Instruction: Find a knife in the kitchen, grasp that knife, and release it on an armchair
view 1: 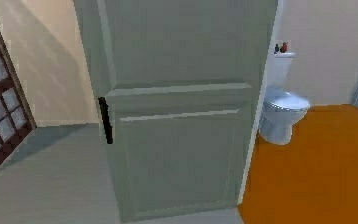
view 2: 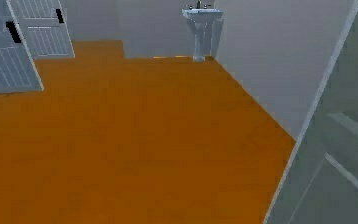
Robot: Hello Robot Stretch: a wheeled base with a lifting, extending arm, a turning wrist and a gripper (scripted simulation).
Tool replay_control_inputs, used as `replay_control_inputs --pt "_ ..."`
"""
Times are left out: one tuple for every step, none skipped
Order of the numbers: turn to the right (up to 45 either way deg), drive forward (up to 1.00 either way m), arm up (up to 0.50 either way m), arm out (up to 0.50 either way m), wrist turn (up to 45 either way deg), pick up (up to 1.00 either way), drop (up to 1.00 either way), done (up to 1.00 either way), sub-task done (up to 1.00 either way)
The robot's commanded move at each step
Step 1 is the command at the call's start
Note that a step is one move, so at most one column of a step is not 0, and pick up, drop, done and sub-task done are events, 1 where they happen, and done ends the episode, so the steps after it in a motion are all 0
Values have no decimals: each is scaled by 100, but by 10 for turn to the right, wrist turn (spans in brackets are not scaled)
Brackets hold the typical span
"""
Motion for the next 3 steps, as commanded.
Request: replay_control_inputs --pt "-450 0 0 0 0 0 0 0 0" --pt "-210 0 0 0 0 0 0 0 0" --pt "0 100 0 0 0 0 0 0 0"
